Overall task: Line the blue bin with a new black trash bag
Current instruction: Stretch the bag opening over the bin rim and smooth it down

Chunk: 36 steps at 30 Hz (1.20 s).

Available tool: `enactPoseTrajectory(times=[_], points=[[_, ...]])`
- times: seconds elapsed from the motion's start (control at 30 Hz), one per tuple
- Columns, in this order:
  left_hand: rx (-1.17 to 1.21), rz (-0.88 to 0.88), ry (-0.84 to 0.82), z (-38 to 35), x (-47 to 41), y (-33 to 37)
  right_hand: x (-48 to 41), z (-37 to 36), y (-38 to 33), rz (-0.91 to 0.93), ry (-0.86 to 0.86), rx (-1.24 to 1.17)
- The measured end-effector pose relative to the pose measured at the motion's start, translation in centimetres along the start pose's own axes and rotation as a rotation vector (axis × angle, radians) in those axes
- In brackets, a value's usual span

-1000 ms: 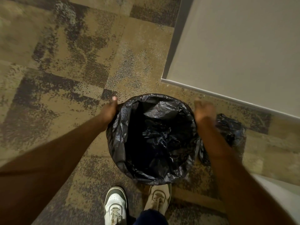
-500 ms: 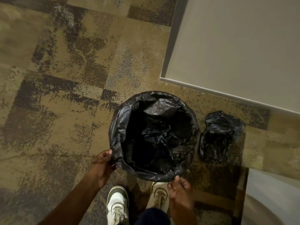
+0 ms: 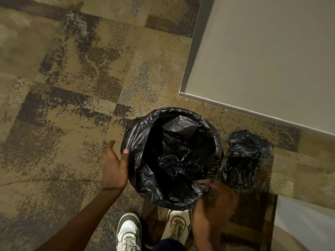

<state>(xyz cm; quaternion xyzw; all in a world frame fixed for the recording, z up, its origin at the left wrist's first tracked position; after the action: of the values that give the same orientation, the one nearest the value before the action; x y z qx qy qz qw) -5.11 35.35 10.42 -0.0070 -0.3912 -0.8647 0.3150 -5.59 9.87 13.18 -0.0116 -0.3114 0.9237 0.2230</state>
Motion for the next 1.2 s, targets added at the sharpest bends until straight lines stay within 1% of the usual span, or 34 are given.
enactPoseTrajectory(times=[0.03, 0.1, 0.13, 0.17, 0.2, 0.27, 0.33, 0.4, 0.47, 0.53, 0.6, 0.67, 0.77, 0.8, 0.83, 0.87, 0.93, 1.0, 1.03, 1.1, 1.13, 1.2], points=[[-0.199, -0.138, -0.023, 0.1, 0.1, 0.9, -0.2, -0.3, -1.3, 0.147, -0.076, 0.027], [-0.484, -0.322, -0.118, -0.4, 0.3, 2.3, -1.1, -2.7, -3.1, 0.331, -0.382, 0.235], [-0.580, -0.375, -0.186, -0.8, 0.4, 2.8, -1.7, -4.6, -3.7, 0.360, -0.518, 0.377], [-0.651, -0.407, -0.246, -1.3, 0.4, 3.1, -2.4, -6.7, -3.9, 0.347, -0.617, 0.497], [-0.678, -0.409, -0.285, -1.6, 0.3, 3.3, -3.3, -8.7, -4.2, 0.331, -0.694, 0.602], [-0.645, -0.348, -0.295, -2.0, -0.2, 3.4, -4.9, -12.1, -4.1, 0.307, -0.787, 0.758], [-0.629, -0.296, -0.270, -2.3, -0.9, 3.1, -6.1, -15.3, -2.8, 0.303, -0.830, 0.877], [-0.612, -0.293, -0.254, -2.7, -1.4, 2.6, -7.0, -18.0, -1.6, 0.268, -0.936, 0.992], [-0.554, -0.285, -0.236, -3.0, -2.0, 1.9, -7.7, -20.6, -0.6, 0.235, -1.001, 1.073], [-0.522, -0.280, -0.225, -3.2, -2.3, 1.2, -8.2, -22.5, 0.3, 0.260, -1.002, 1.142], [-0.507, -0.299, -0.225, -3.3, -2.4, 0.6, -8.6, -23.4, 1.4, 0.282, -0.974, 1.153], [-0.483, -0.311, -0.222, -3.1, -2.6, 0.2, -9.1, -23.5, 1.5, 0.274, -0.996, 1.158], [-0.472, -0.317, -0.212, -2.8, -2.3, 0.2, -8.9, -21.6, -1.1, 0.244, -1.057, 1.169], [-0.482, -0.321, -0.196, -2.6, -2.2, 0.5, -8.6, -20.4, -2.2, 0.260, -1.047, 1.138], [-0.506, -0.321, -0.177, -2.5, -2.0, 0.8, -8.1, -18.8, -3.2, 0.296, -1.003, 1.076], [-0.547, -0.323, -0.159, -2.3, -1.8, 1.1, -7.4, -17.1, -3.8, 0.346, -0.905, 0.985], [-0.655, -0.372, -0.135, -2.3, -1.6, 1.6, -6.3, -12.8, -4.1, 0.440, -0.607, 0.834], [-0.760, -0.512, -0.170, -2.6, -1.2, 2.3, -5.8, -9.0, -3.0, 0.451, -0.370, 0.807], [-0.796, -0.608, -0.201, -2.9, -1.1, 2.6, -6.1, -7.5, -2.1, 0.424, -0.311, 0.841], [-0.856, -0.756, -0.291, -3.6, -1.2, 3.1, -6.7, -5.4, -0.1, 0.387, -0.291, 0.956], [-0.903, -0.784, -0.341, -3.9, -1.4, 3.4, -7.0, -4.7, 0.8, 0.365, -0.305, 1.002], [-1.036, -0.785, -0.407, -4.2, -2.1, 3.5, -7.2, -4.4, 1.8, 0.343, -0.343, 1.038]])
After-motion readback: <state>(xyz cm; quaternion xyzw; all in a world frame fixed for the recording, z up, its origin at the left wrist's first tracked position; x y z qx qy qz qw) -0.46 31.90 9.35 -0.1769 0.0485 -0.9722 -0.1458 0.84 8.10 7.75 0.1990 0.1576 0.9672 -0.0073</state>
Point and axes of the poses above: each hand's wrist, its own x-axis away from the middle knuckle, its own z-axis out of the back of the hand, y = z × x, the point moved 1 cm from there along -x, towards the middle knuckle, and after that the axes turned 10 degrees about -z, right-handed, at the moved point
